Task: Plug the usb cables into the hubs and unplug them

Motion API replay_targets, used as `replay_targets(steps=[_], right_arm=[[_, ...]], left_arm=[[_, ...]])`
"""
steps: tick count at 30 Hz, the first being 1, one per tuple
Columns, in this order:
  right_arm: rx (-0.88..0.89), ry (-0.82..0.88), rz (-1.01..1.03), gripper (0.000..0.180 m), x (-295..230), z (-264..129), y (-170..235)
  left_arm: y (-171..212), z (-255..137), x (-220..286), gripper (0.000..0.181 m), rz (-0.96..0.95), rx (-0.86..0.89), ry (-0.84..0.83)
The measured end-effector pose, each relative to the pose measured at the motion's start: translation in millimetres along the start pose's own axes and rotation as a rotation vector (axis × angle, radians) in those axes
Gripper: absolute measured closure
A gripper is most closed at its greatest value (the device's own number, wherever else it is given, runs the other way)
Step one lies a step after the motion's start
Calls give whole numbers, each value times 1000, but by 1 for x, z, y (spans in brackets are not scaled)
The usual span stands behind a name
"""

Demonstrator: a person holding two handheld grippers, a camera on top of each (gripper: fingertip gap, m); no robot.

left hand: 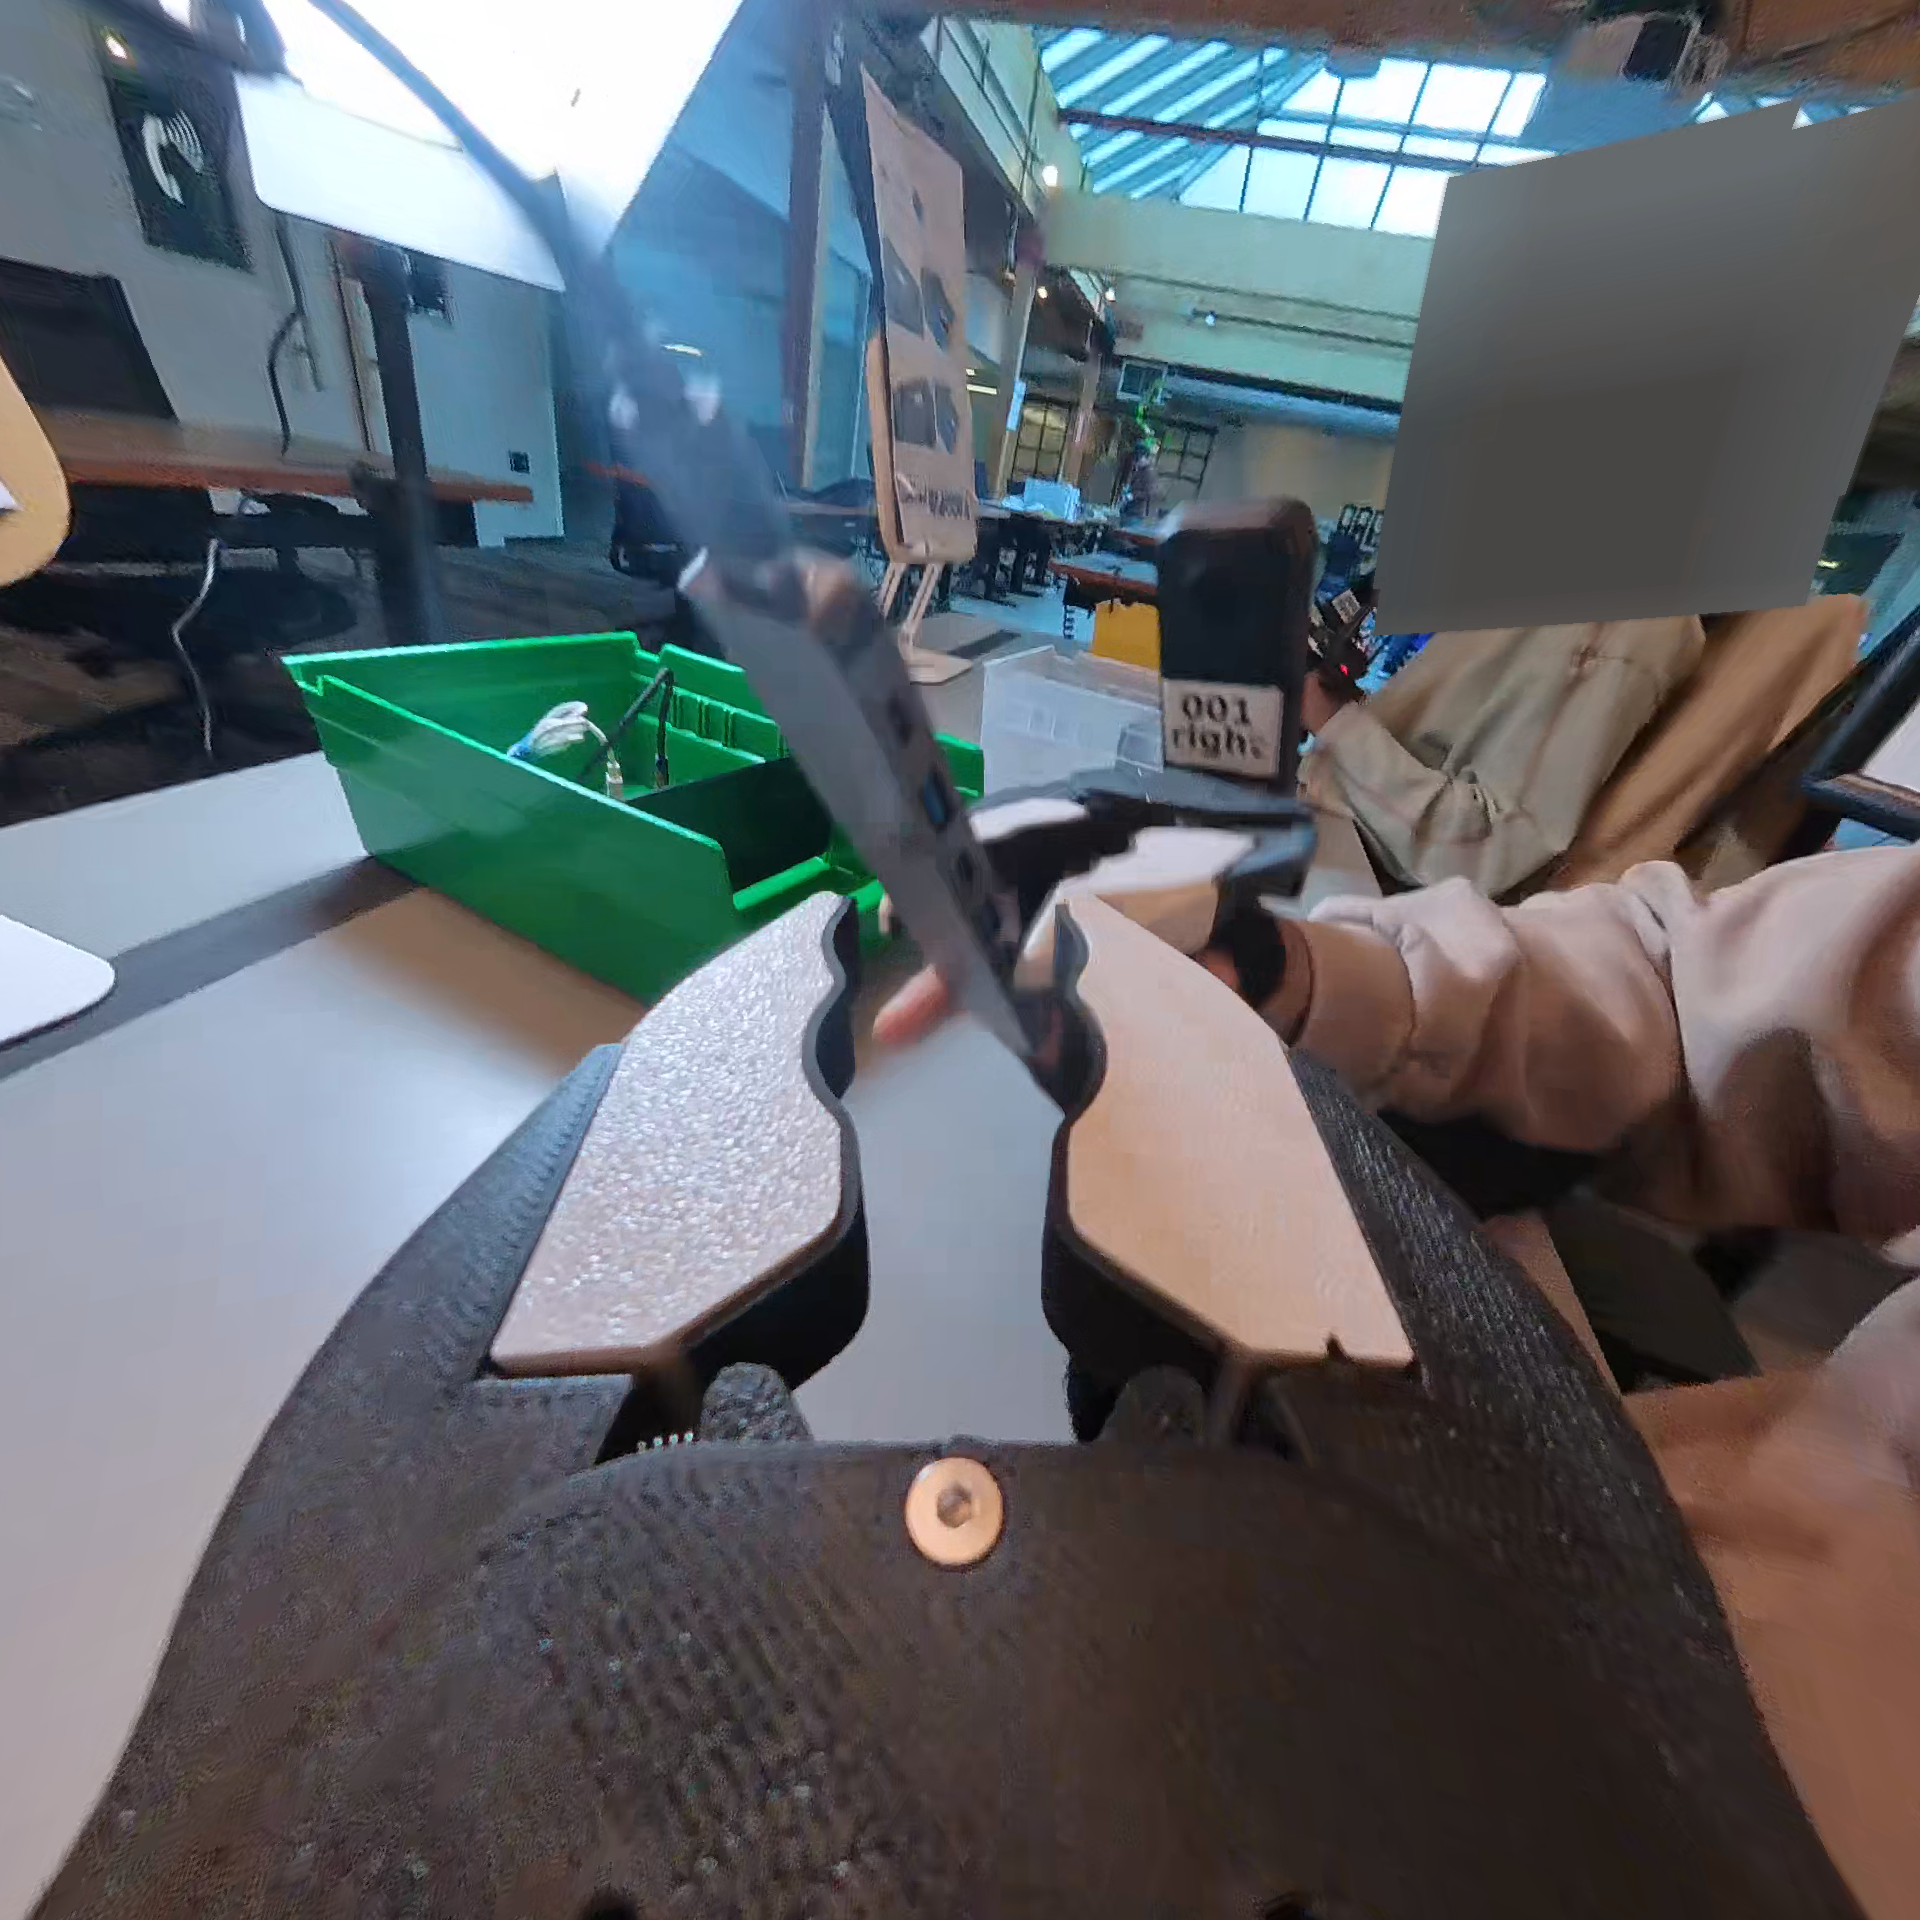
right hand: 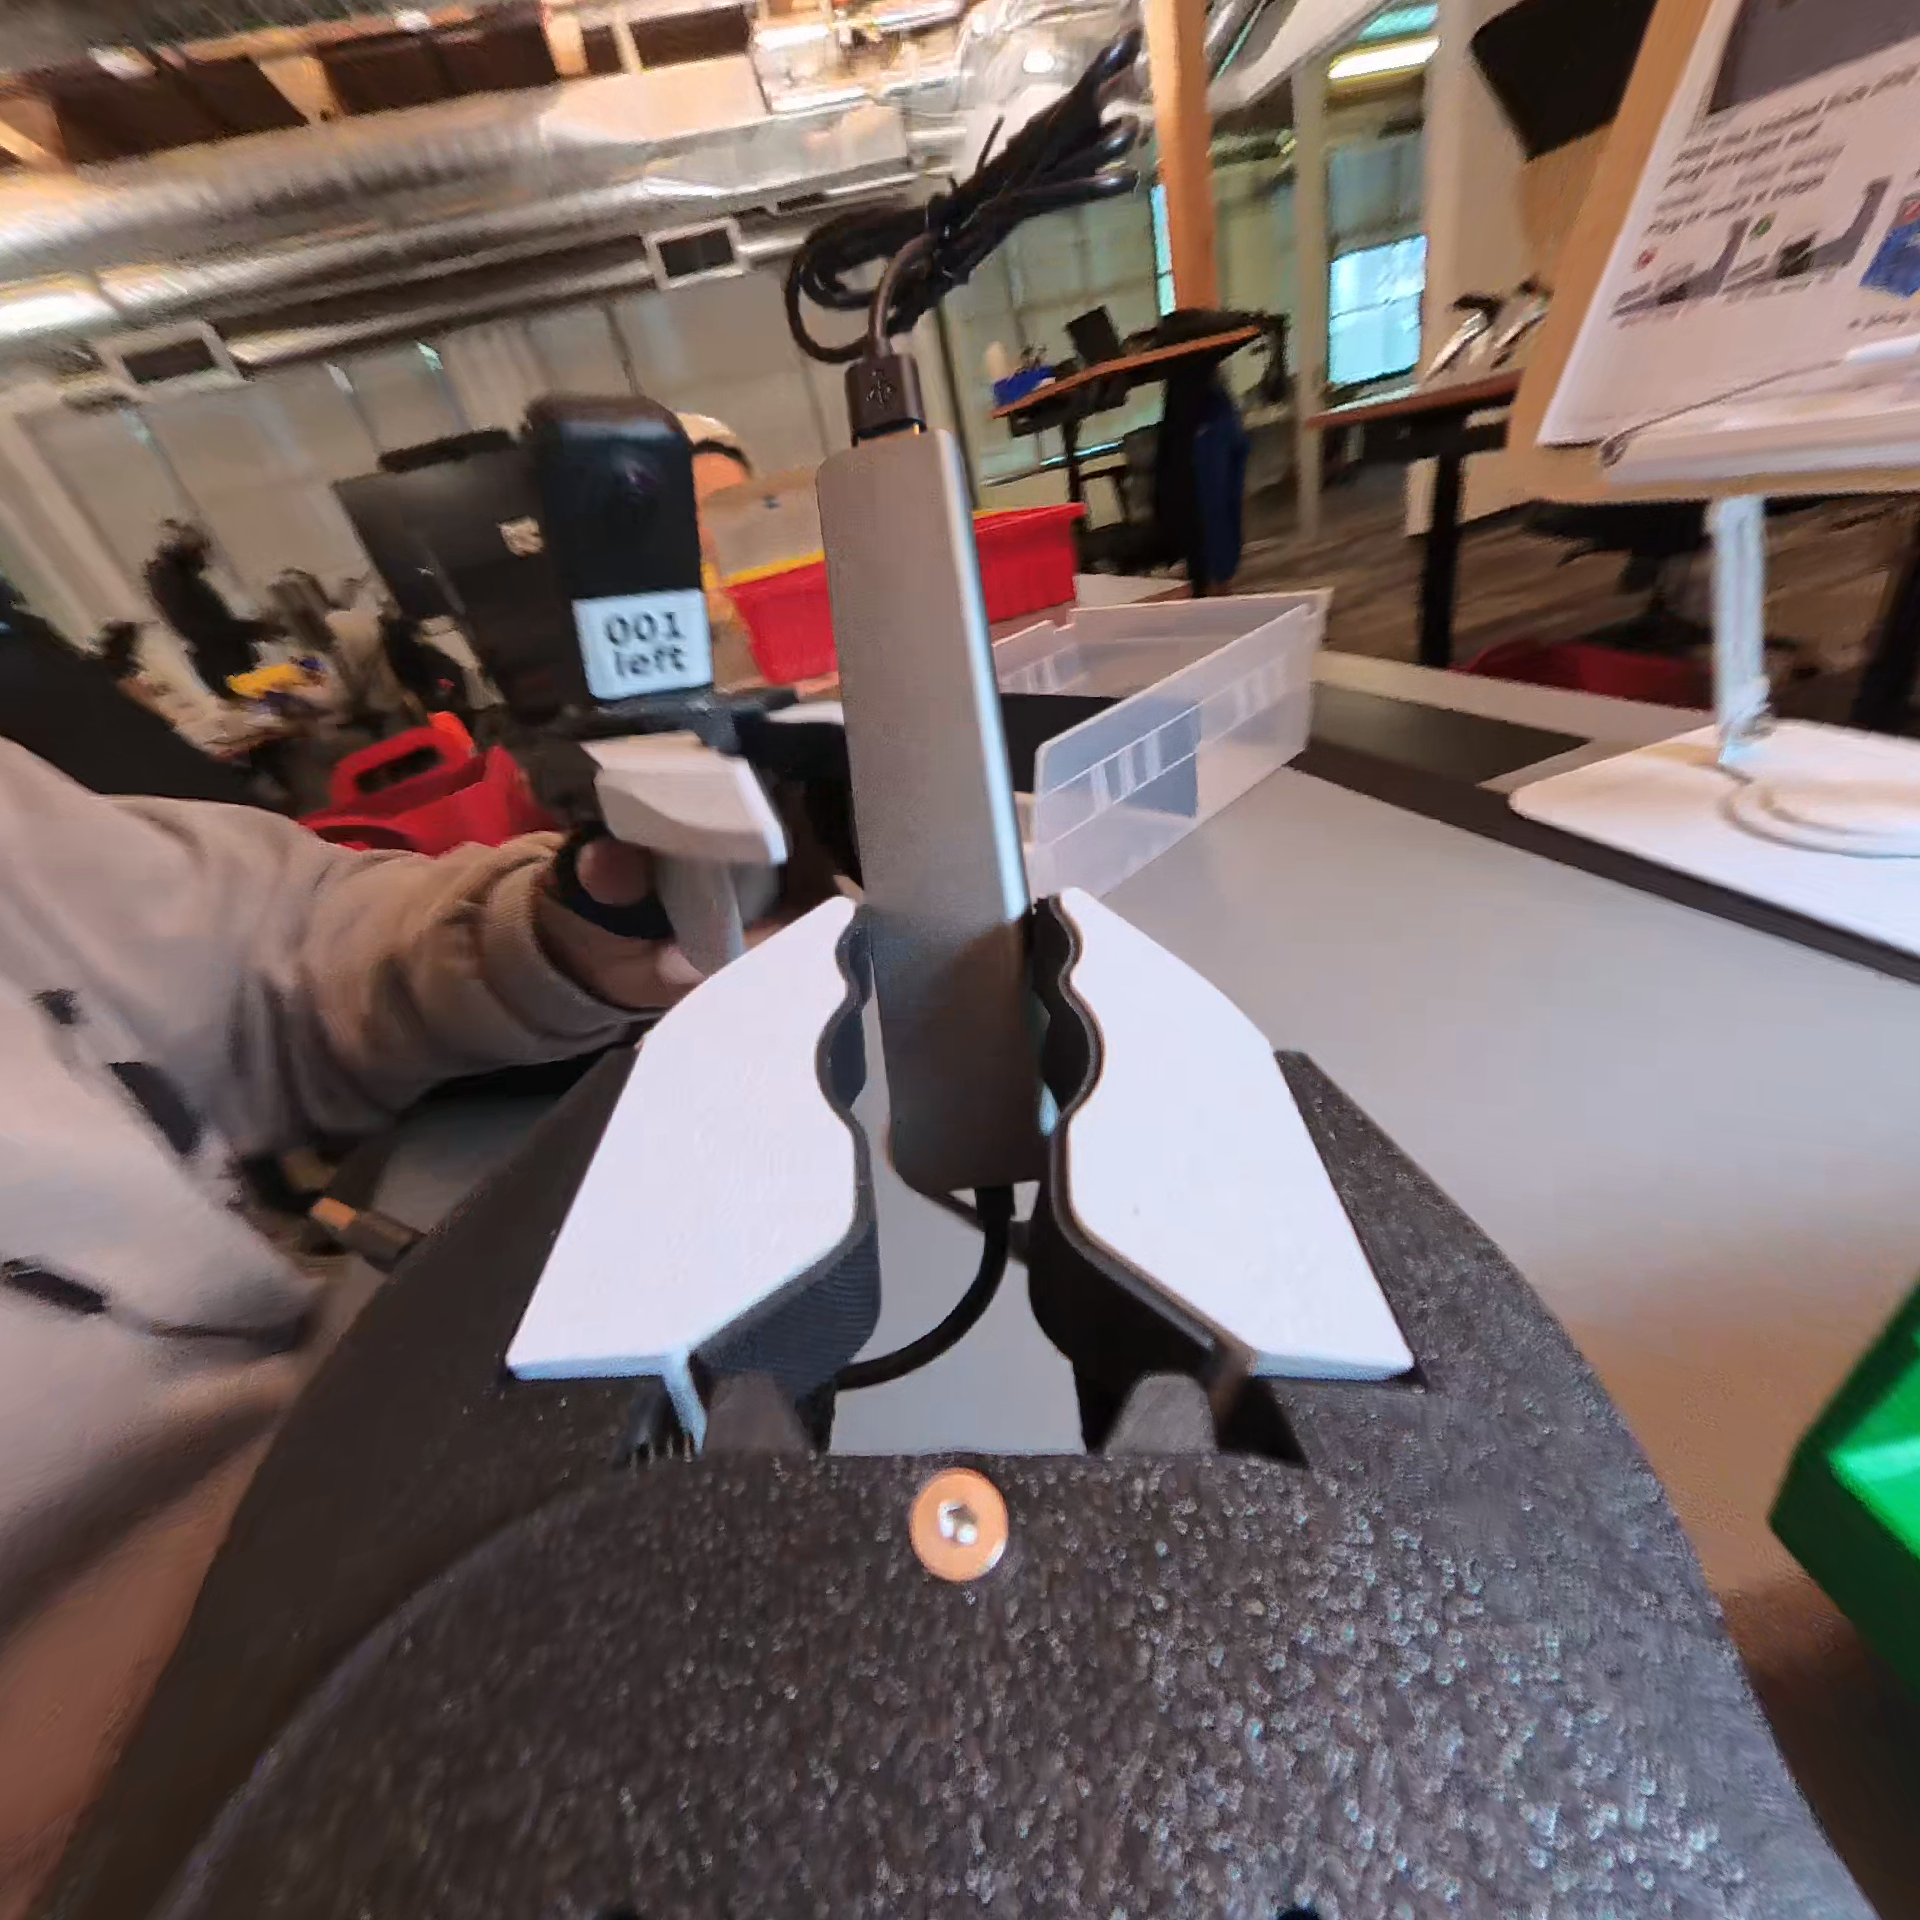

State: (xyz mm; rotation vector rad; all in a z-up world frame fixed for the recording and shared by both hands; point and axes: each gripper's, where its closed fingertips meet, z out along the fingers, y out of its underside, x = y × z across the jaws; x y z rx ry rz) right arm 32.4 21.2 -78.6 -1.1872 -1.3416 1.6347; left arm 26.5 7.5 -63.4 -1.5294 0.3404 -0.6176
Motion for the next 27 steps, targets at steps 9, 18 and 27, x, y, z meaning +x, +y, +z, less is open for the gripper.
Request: replay_targets(steps=[9, 18, 27], right_arm=[[-182, 134, -342, 151, 1, 19, 38], [-361, 33, -730, 153, -14, 11, 52], [-237, 128, -748, 169, 6, 0, 31]], left_arm=[[18, -4, -10, 165, 299, -167, -92], [45, -1, 30, 170, 783, -415, 59], [7, -12, 10, 156, 617, -246, -28]])
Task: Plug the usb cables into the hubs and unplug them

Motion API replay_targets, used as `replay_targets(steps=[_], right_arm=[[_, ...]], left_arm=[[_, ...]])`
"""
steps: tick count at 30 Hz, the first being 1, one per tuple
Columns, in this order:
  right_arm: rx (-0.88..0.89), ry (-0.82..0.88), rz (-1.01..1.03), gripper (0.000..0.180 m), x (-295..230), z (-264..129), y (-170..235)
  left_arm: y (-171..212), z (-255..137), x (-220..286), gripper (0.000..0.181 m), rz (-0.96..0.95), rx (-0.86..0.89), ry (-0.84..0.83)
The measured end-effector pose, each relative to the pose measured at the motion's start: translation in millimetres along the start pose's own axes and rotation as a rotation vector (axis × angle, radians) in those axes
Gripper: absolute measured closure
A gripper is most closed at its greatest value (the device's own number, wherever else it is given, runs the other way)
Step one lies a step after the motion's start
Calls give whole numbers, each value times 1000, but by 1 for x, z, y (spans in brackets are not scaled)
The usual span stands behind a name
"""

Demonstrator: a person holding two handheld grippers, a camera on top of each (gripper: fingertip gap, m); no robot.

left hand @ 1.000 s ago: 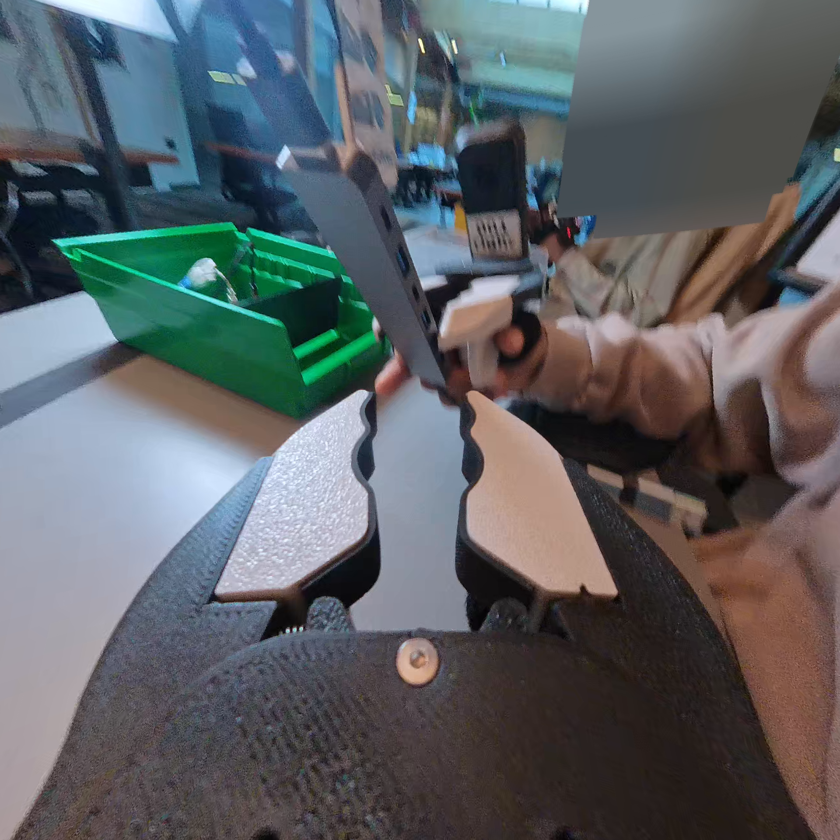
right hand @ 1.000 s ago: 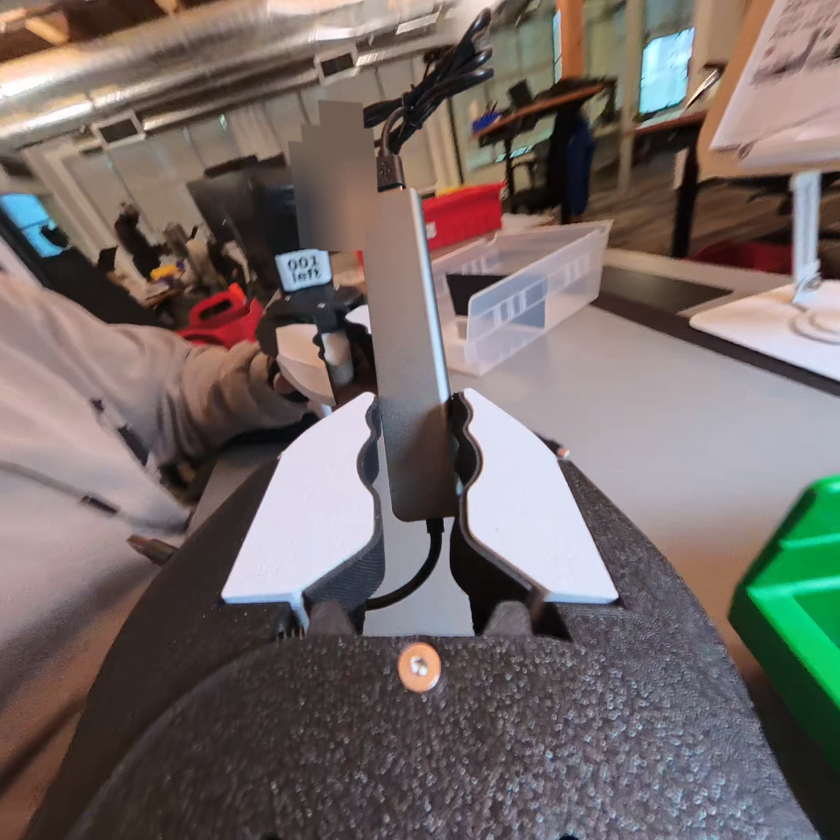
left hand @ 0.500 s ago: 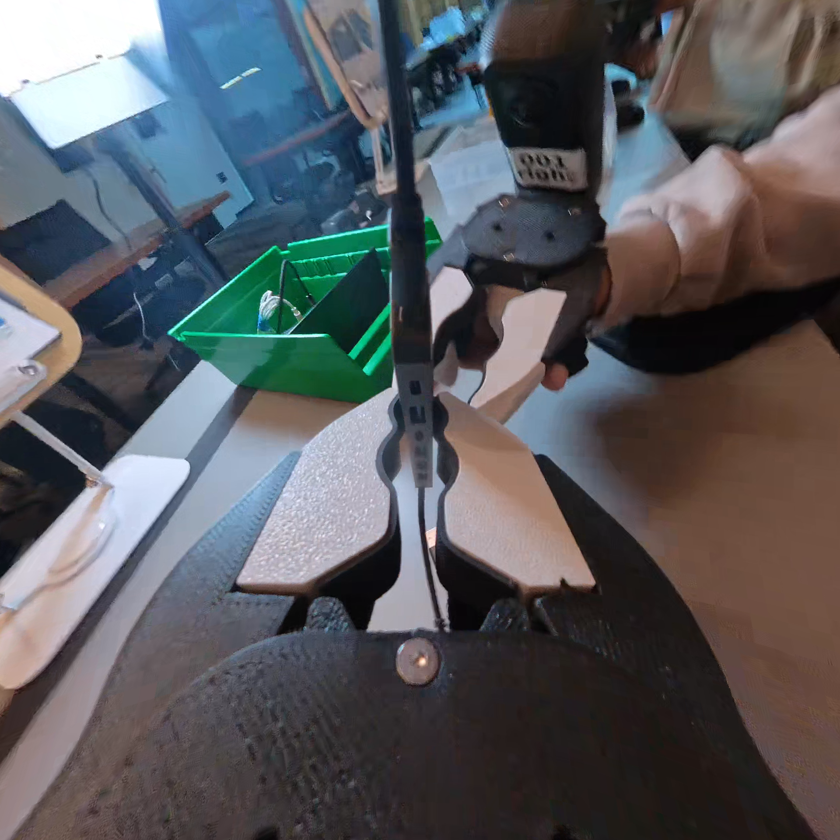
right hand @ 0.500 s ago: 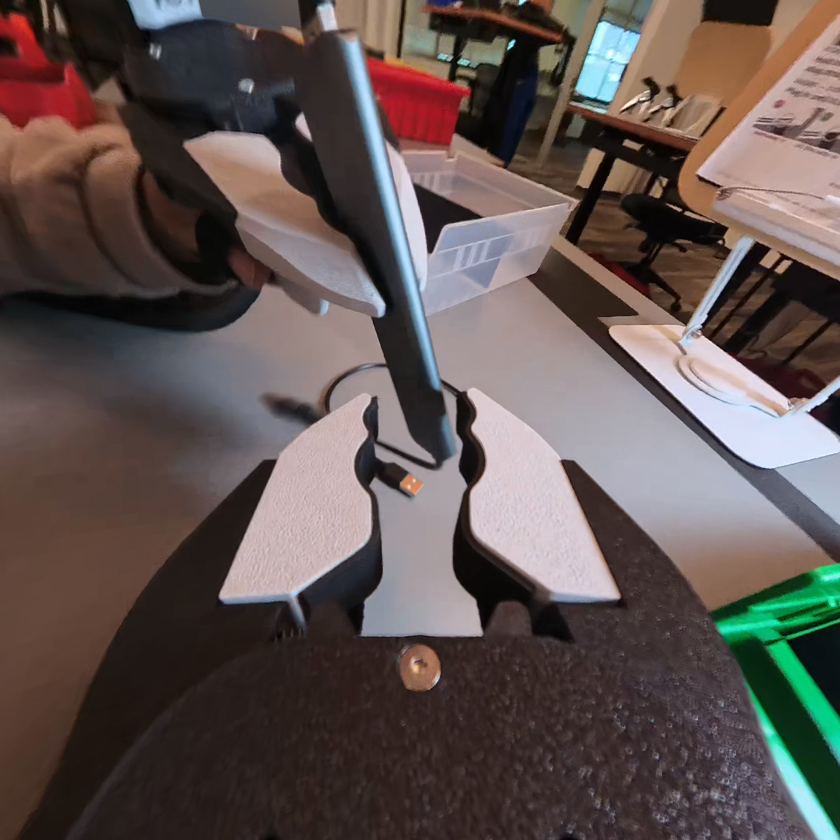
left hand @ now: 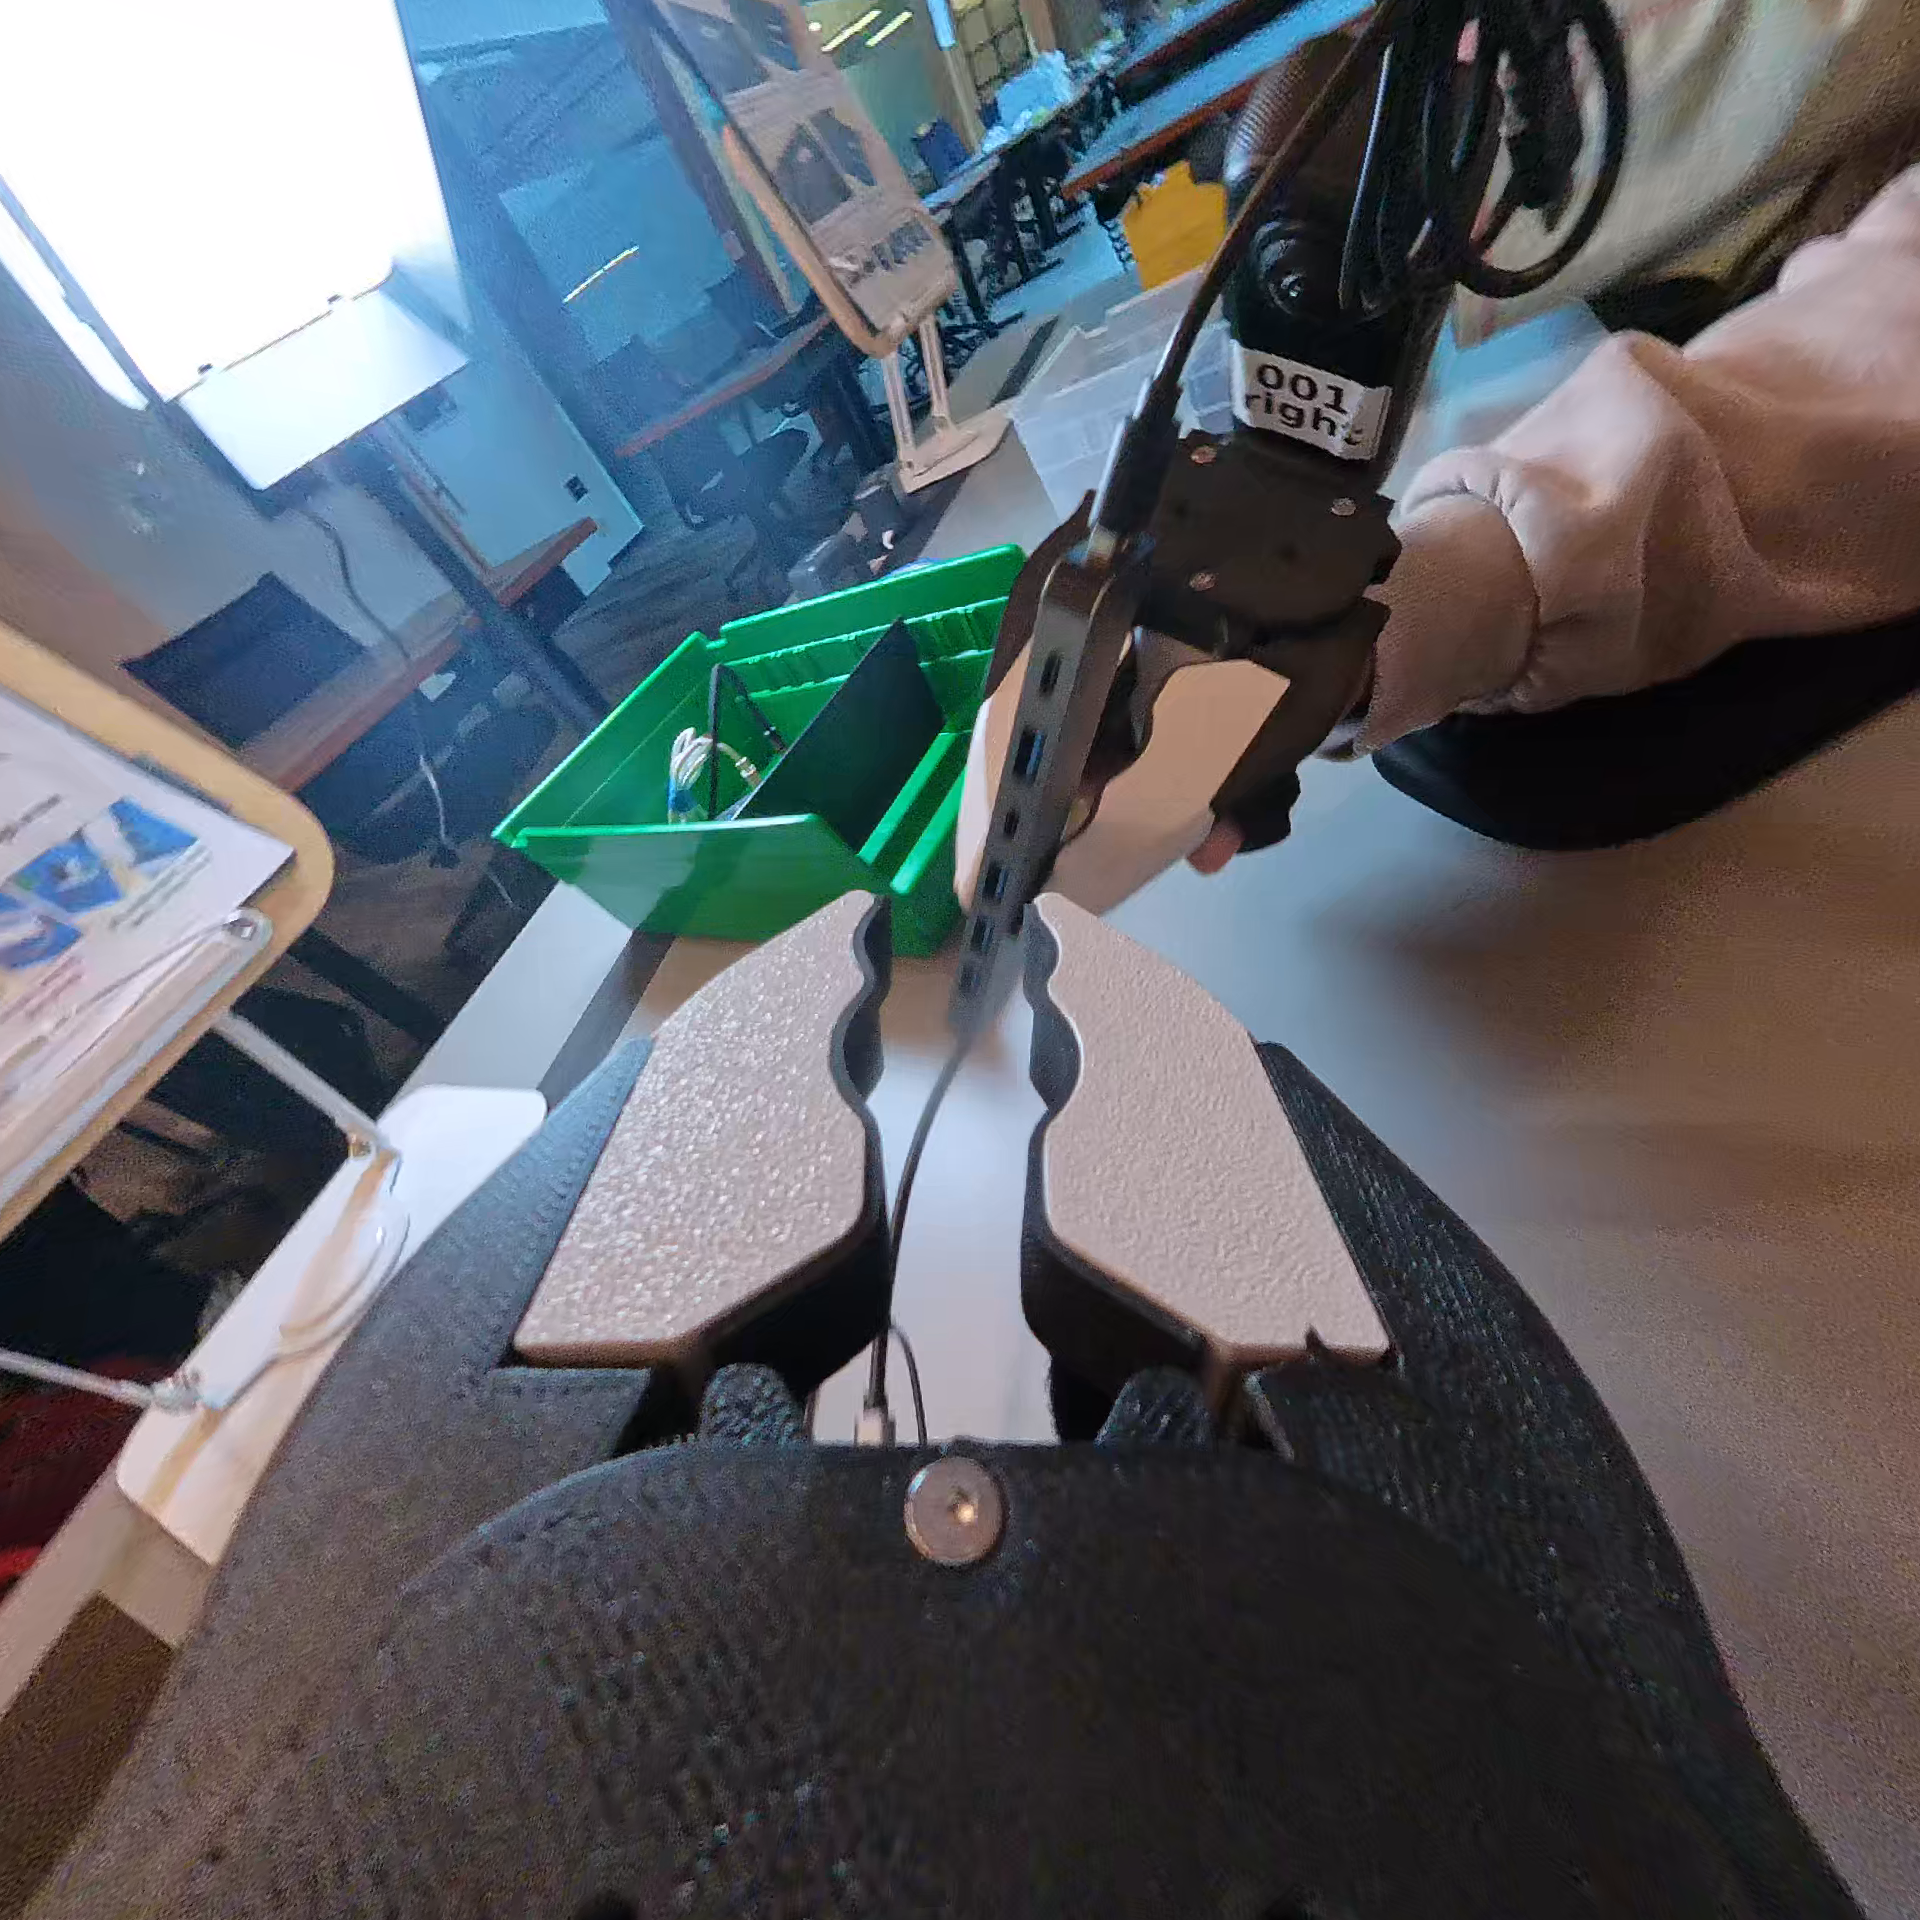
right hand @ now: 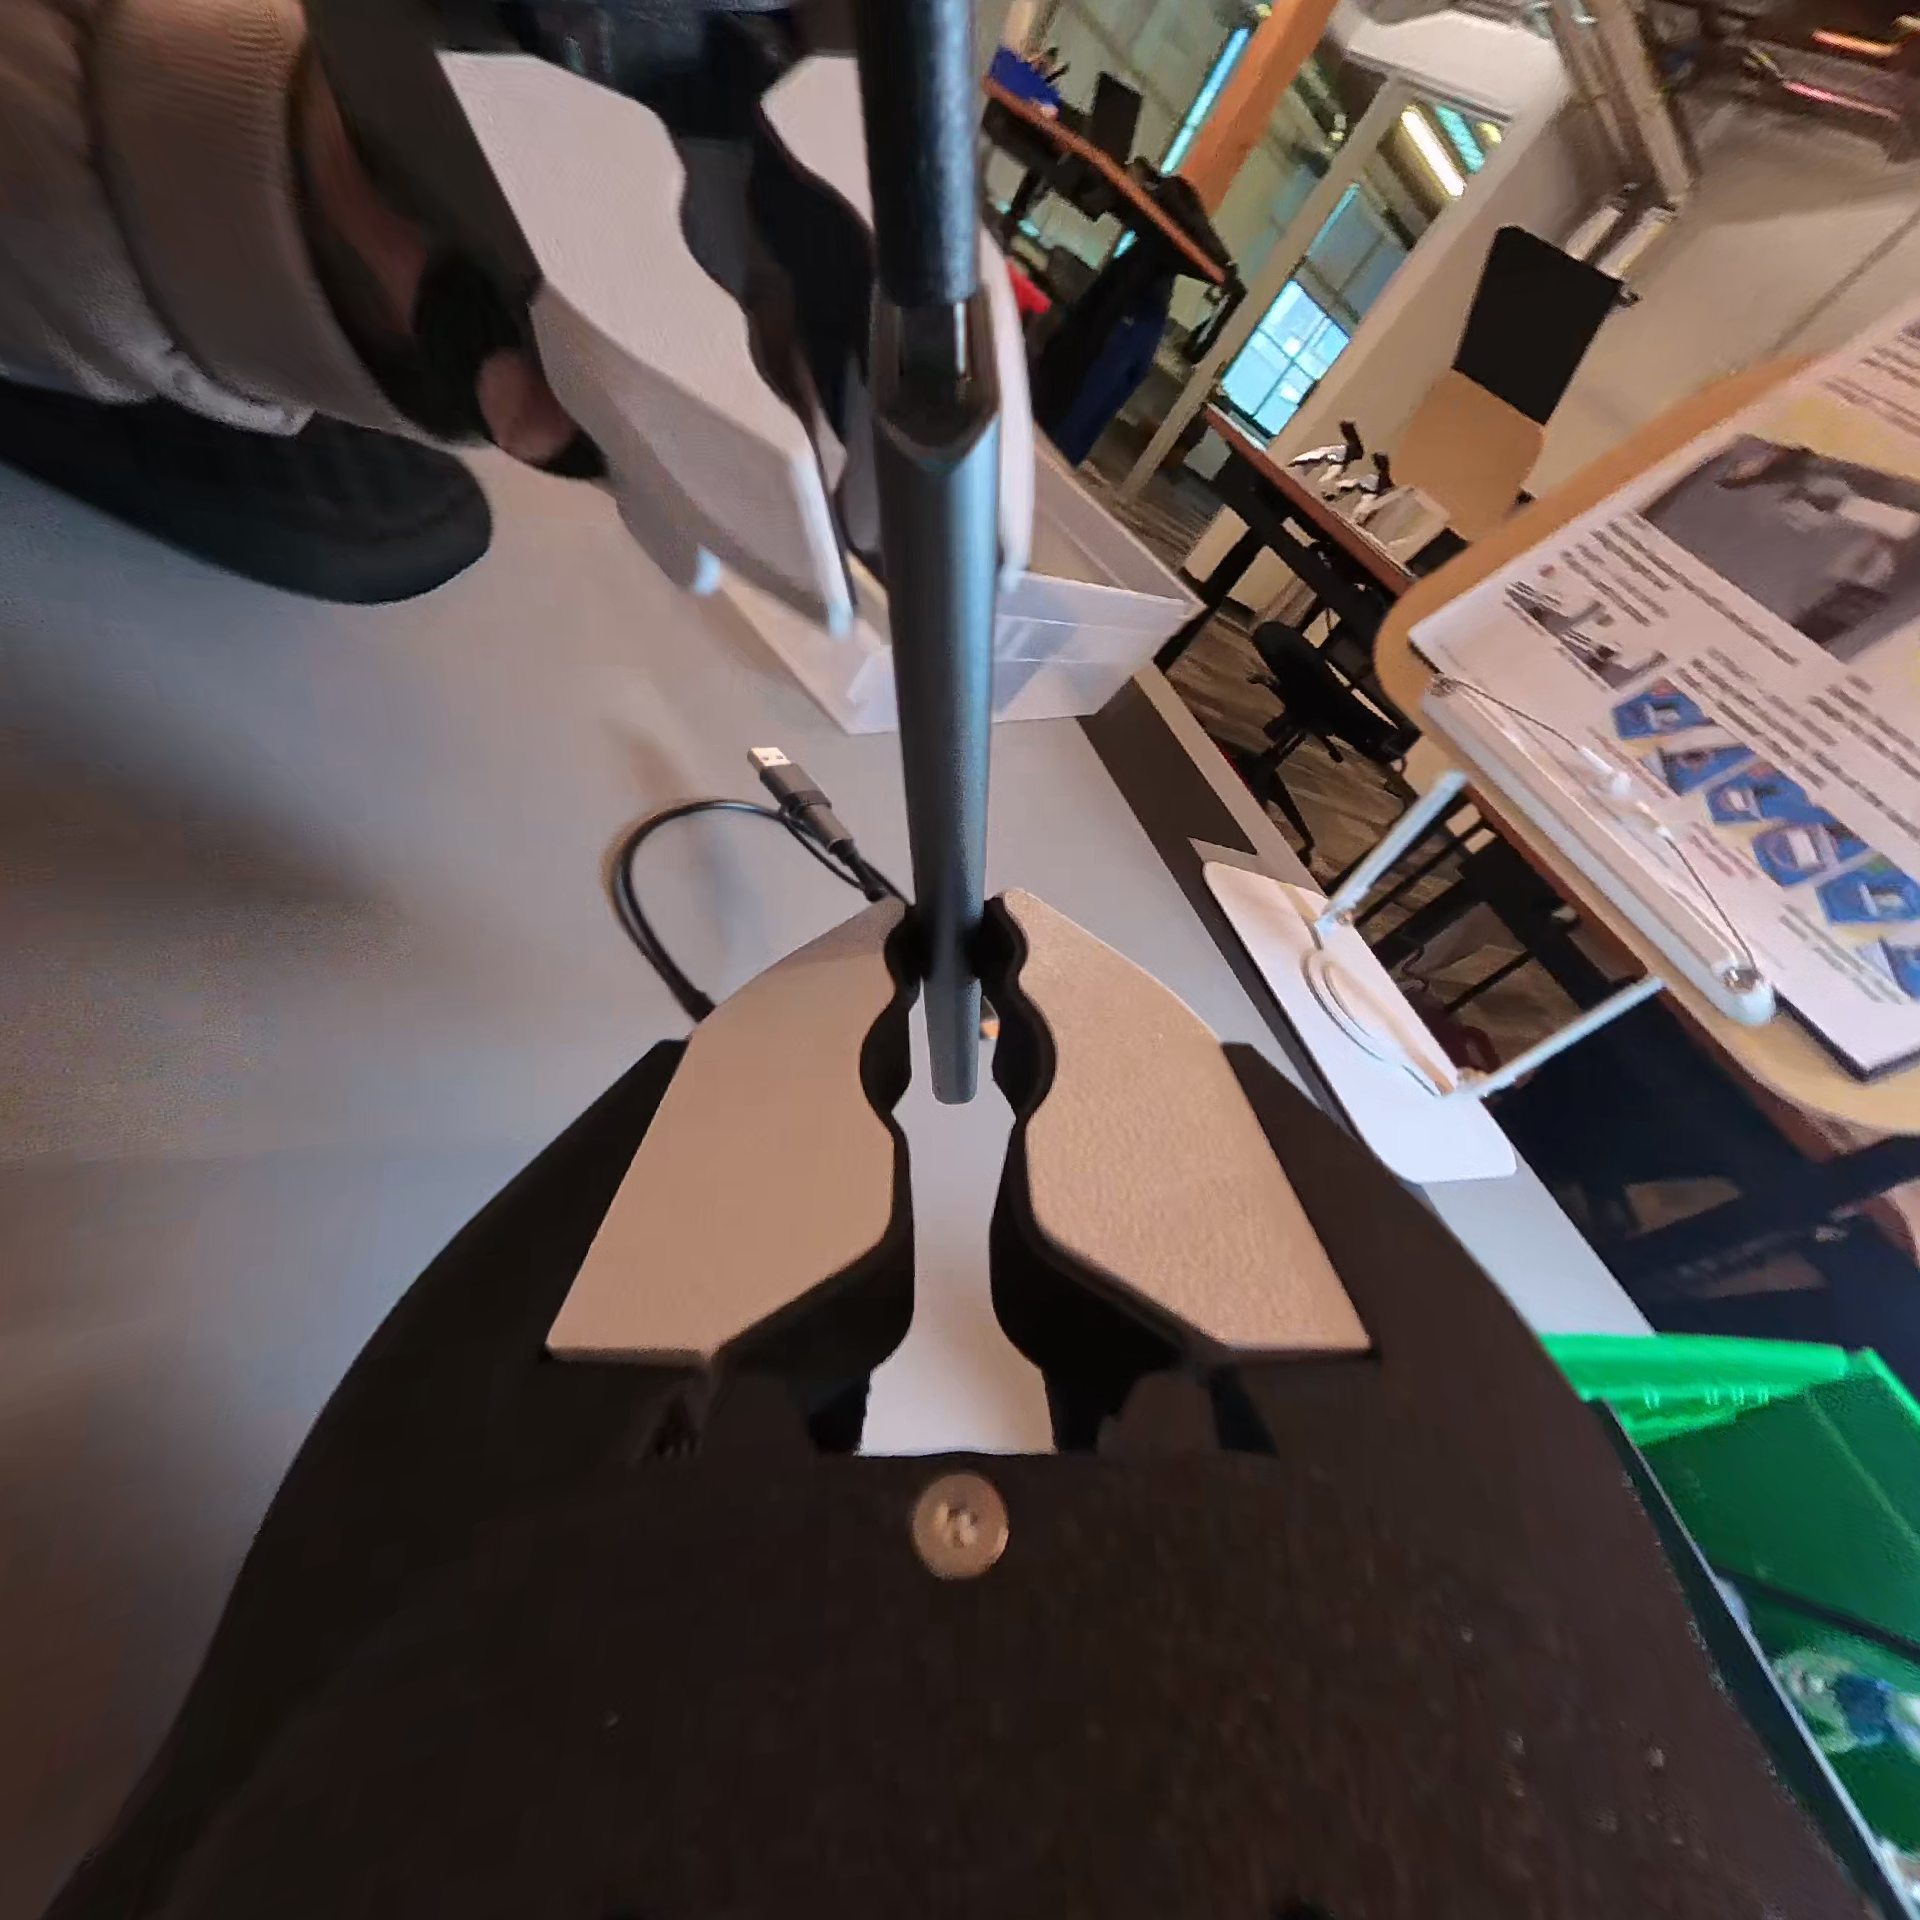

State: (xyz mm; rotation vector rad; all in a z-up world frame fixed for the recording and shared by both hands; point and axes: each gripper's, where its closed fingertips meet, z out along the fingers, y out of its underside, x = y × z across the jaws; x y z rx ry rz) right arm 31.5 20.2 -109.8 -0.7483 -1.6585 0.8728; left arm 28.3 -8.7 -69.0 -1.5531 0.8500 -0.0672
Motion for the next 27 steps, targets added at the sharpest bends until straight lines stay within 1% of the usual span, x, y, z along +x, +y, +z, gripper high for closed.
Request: replay_targets(steps=[2, 4, 5, 7, 10, 13, 14, 16, 21, 23, 25, 27], right_arm=[[25, 45, 50, 169, 17, -9, 3], [35, 106, 60, 169, 34, -18, 6], [42, 139, 57, 169, 42, -22, 6], [49, 189, 51, 169, 54, -29, 7], [65, 230, 60, 169, 64, -37, 8], [70, 246, 57, 169, 65, -42, 10], [70, 251, 52, 168, 65, -43, 11], [68, 252, 43, 168, 65, -46, 13], [88, 212, 16, 168, 58, -47, 14], [98, 185, 2, 168, 53, -48, 14], [120, 159, 1, 168, 49, -49, 11], [144, 142, -10, 168, 46, -49, 7]], left_arm=[[8, -12, -15, 156, -80, -15, -20], [30, -18, -16, 164, -173, -87, 29], [47, -18, -10, 162, -239, -153, 74], [88, -13, 9, 154, -362, -333, 165], [137, 1, 33, 152, -404, -524, 213], [156, 14, 42, 152, -412, -610, 226], [158, 17, 42, 155, -403, -621, 221], [158, 21, 40, 167, -384, -631, 208], [154, 21, 39, 173, -292, -621, 221], [132, 18, 39, 174, -336, -536, 259], [96, 12, 36, 174, -411, -410, 302], [60, 5, 31, 174, -442, -307, 334]])
